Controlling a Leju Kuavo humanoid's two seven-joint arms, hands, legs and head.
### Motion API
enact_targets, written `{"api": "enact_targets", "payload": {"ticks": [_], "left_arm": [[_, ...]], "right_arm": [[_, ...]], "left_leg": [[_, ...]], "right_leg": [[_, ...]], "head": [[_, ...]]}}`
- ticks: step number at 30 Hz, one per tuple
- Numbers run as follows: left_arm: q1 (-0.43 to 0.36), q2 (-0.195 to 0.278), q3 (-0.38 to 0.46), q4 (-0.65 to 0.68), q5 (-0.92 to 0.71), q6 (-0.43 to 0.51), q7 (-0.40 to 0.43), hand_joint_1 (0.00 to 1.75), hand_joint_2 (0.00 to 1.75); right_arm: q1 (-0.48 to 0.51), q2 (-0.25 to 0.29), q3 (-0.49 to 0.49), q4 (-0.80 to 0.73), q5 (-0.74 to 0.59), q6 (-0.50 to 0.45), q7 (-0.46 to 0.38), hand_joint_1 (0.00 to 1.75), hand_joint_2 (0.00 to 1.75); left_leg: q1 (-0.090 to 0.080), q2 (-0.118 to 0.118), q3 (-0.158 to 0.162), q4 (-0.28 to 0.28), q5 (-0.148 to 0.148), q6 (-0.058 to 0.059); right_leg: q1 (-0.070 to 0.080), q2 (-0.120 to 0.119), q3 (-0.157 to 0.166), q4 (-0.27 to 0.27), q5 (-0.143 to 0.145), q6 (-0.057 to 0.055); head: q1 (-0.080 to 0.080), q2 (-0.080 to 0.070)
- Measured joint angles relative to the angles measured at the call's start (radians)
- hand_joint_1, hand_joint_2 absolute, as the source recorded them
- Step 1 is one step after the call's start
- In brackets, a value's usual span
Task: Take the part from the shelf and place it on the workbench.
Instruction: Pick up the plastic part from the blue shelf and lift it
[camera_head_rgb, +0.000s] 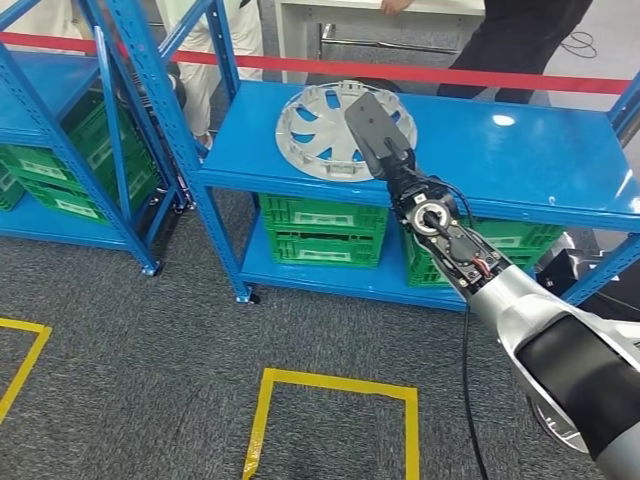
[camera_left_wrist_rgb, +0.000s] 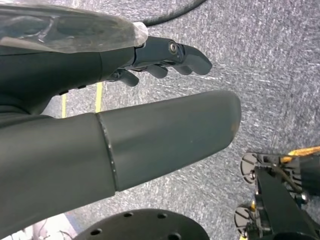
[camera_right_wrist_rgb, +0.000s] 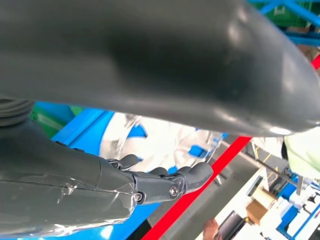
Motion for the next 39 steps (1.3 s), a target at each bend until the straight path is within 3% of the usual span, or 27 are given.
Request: {"api": "enact_targets", "payload": {"ticks": [2, 4, 5, 6, 7, 9, 11, 14, 16, 17, 19, 20, 21, 22, 23, 25, 26, 28, 31, 32, 35, 36, 37, 39], "left_arm": [[-0.001, -0.001, 0.000, 0.000, 0.000, 0.000, 0.000, 0.00, 0.00], [-0.001, 0.000, 0.000, 0.000, 0.000, 0.000, -0.001, 0.00, 0.00], [0.000, 0.000, 0.000, 0.000, 0.001, 0.000, -0.001, 0.00, 0.00], [0.001, 0.000, 0.000, 0.000, 0.001, 0.000, -0.001, 0.00, 0.00], [0.003, 0.000, 0.000, 0.000, 0.001, 0.000, -0.001, 0.00, 0.00], [0.003, -0.002, 0.000, 0.000, 0.001, -0.001, -0.001, 0.00, 0.00], [0.002, -0.002, -0.001, 0.000, 0.001, -0.001, -0.001, 0.00, 0.00], [0.001, 0.000, -0.001, 0.000, 0.001, -0.001, -0.001, 0.00, 0.00], [0.001, 0.000, -0.001, 0.000, 0.001, -0.001, -0.001, 0.00, 0.00], [0.001, 0.000, -0.001, 0.000, 0.001, -0.001, -0.001, 0.00, 0.00], [0.000, 0.000, -0.001, 0.000, 0.001, -0.001, -0.002, 0.00, 0.00], [0.001, 0.000, -0.001, 0.000, 0.002, -0.001, -0.002, 0.00, 0.00], [0.002, 0.000, -0.001, 0.000, 0.002, -0.001, -0.002, 0.00, 0.00], [0.002, 0.000, -0.001, 0.000, 0.003, -0.001, -0.002, 0.00, 0.00], [0.003, 0.000, -0.001, 0.000, 0.003, -0.001, -0.002, 0.00, 0.00], [0.002, 0.002, -0.002, 0.000, 0.003, -0.001, -0.001, 0.00, 0.00], [0.001, 0.004, -0.002, 0.000, 0.003, -0.001, -0.001, 0.00, 0.00], [-0.001, 0.005, -0.004, 0.000, 0.004, -0.001, 0.000, 0.00, 0.00], [-0.003, 0.004, -0.008, 0.000, 0.006, -0.001, 0.000, 0.00, 0.00], [-0.003, 0.004, -0.009, 0.000, 0.006, -0.001, 0.000, 0.00, 0.00], [-0.002, 0.004, -0.011, 0.000, 0.008, -0.001, 0.000, 0.00, 0.00], [-0.002, 0.004, -0.012, 0.000, 0.008, -0.001, 0.000, 0.00, 0.00], [-0.001, 0.004, -0.014, 0.000, 0.009, -0.001, 0.000, 0.00, 0.00], [0.000, 0.003, -0.016, 0.000, 0.010, -0.001, 0.000, 0.00, 0.00]], "right_arm": [[-0.001, 0.000, -0.001, 0.000, 0.000, 0.000, 0.000, 0.00, 0.00], [0.001, 0.000, -0.001, 0.001, 0.000, -0.001, 0.002, 0.00, 0.00], [0.004, -0.001, -0.001, 0.001, 0.000, -0.002, 0.003, 0.00, 0.00], [0.006, -0.001, -0.001, 0.002, 0.000, -0.002, 0.004, 0.00, 0.00], [0.007, -0.001, -0.001, 0.002, 0.000, -0.002, 0.005, 0.00, 0.00], [0.006, -0.001, -0.001, 0.002, 0.000, -0.003, 0.005, 0.00, 0.00], [0.004, -0.001, -0.002, 0.002, 0.000, -0.003, 0.006, 0.00, 0.00], [0.004, -0.001, -0.002, 0.001, 0.000, -0.003, 0.007, 0.00, 0.00], [0.002, 0.000, -0.003, 0.000, 0.001, -0.003, 0.006, 0.00, 0.00], [0.001, 0.000, -0.004, -0.001, 0.001, -0.004, 0.007, 0.00, 0.00], [0.001, 0.000, -0.005, -0.002, 0.001, -0.004, 0.008, 0.00, 0.00], [0.003, 0.000, -0.005, -0.002, 0.001, -0.005, 0.009, 0.00, 0.00], [0.004, 0.000, -0.004, -0.002, 0.002, -0.006, 0.011, 0.00, 0.00], [0.006, 0.000, -0.004, -0.002, 0.002, -0.007, 0.013, 0.00, 0.00], [0.006, 0.000, -0.004, -0.002, 0.003, -0.010, 0.014, 0.00, 0.00], [0.006, 0.000, -0.005, -0.003, 0.005, -0.015, 0.018, 0.00, 0.00], [0.005, 0.000, -0.006, -0.003, 0.007, -0.017, 0.020, 0.00, 0.00], [0.005, 0.000, -0.006, -0.003, 0.013, -0.019, 0.022, 0.00, 0.00], [0.006, -0.002, -0.009, -0.006, 0.017, -0.022, 0.024, 0.00, 0.00], [0.005, -0.002, -0.010, -0.008, 0.017, -0.022, 0.023, 0.00, 0.00], [0.011, -0.004, -0.010, -0.008, 0.017, -0.024, 0.025, 0.00, 0.00], [0.015, -0.005, -0.010, -0.008, 0.017, -0.024, 0.026, 0.00, 0.00], [0.019, -0.006, -0.010, -0.008, 0.017, -0.024, 0.027, 0.00, 0.00], [0.020, -0.006, -0.011, -0.008, 0.017, -0.024, 0.027, 0.00, 0.00]], "left_leg": [[0.003, 0.003, 0.010, -0.007, -0.002, 0.011], [0.002, 0.003, 0.016, -0.006, -0.008, 0.017], [0.002, 0.003, 0.020, -0.006, -0.011, 0.018], [0.002, 0.003, 0.024, -0.005, -0.015, 0.018], [0.002, 0.003, 0.030, -0.004, -0.020, 0.016], [0.001, 0.003, 0.041, 0.002, -0.031, 0.010], [-0.002, 0.003, 0.046, 0.009, -0.041, 0.001], [-0.003, 0.006, 0.045, 0.009, -0.047, -0.013], [-0.001, 0.007, 0.032, 0.040, -0.068, -0.024], [0.000, 0.007, 0.008, 0.091, -0.094, -0.030], [0.003, 0.007, -0.072, 0.239, -0.153, -0.038], [0.004, 0.007, -0.111, 0.302, -0.168, -0.040], [0.005, 0.007, -0.133, 0.327, -0.163, -0.040], [0.005, 0.007, -0.133, 0.307, -0.137, -0.037], [0.005, 0.006, -0.112, 0.249, -0.097, -0.033], [0.001, 0.004, -0.045, 0.093, -0.020, -0.021], [-0.002, 0.003, -0.021, 0.041, -0.002, -0.015], [-0.009, 0.002, -0.007, 0.009, -0.001, -0.006], [-0.004, 0.005, 0.010, -0.006, -0.002, 0.007], [-0.001, 0.007, 0.017, -0.012, -0.002, 0.012], [0.000, 0.007, 0.030, -0.014, -0.011, 0.020], [0.000, 0.007, 0.035, -0.013, -0.015, 0.020], [0.000, 0.006, 0.040, -0.012, -0.020, 0.019], [0.002, 0.005, 0.050, -0.005, -0.032, 0.012]], "right_leg": [[0.000, -0.007, -0.041, 0.093, -0.047, 0.006], [0.001, -0.010, -0.118, 0.239, -0.104, 0.009], [0.000, -0.010, -0.149, 0.288, -0.114, 0.011], [0.000, -0.011, -0.163, 0.301, -0.104, 0.011], [0.000, -0.012, -0.155, 0.269, -0.073, 0.010], [0.001, -0.019, -0.096, 0.125, 0.009, 0.007], [0.003, -0.024, -0.051, 0.021, 0.049, -0.001], [0.007, -0.017, -0.044, 0.001, 0.050, -0.016], [0.004, -0.014, -0.038, -0.004, 0.051, -0.025], [0.001, -0.013, -0.035, -0.007, 0.051, -0.028], [0.002, -0.012, -0.034, -0.007, 0.048, -0.033], [0.002, -0.010, -0.033, -0.007, 0.046, -0.034], [0.003, -0.008, -0.031, -0.007, 0.044, -0.035], [0.003, -0.006, -0.027, -0.007, 0.041, -0.035], [0.003, -0.004, -0.022, -0.007, 0.038, -0.034], [0.005, -0.001, -0.012, -0.007, 0.029, -0.029], [0.005, 0.000, -0.010, -0.007, 0.025, -0.025], [0.006, 0.003, -0.008, -0.009, 0.019, -0.016], [0.006, -0.002, -0.016, 0.014, -0.001, -0.002], [0.006, -0.005, -0.035, 0.057, -0.024, 0.002], [0.004, -0.009, -0.143, 0.269, -0.103, 0.009], [0.002, -0.010, -0.168, 0.305, -0.105, 0.011], [0.001, -0.011, -0.171, 0.295, -0.084, 0.013], [-0.003, -0.015, -0.122, 0.164, 0.000, 0.015]], "head": [[0.004, 0.000], [0.013, 0.000], [0.017, 0.000], [0.021, 0.000], [0.025, 0.000], [0.032, 0.000], [0.033, 0.000], [0.022, 0.000], [0.016, 0.000], [0.012, 0.000], [0.002, 0.000], [0.000, 0.000], [-0.002, 0.000], [-0.003, 0.000], [-0.004, 0.000], [-0.005, 0.000], [-0.006, 0.000], [-0.005, 0.000], [-0.001, 0.000], [0.001, 0.000], [0.013, 0.000], [0.017, 0.000], [0.020, 0.000], [0.027, 0.000]]}}
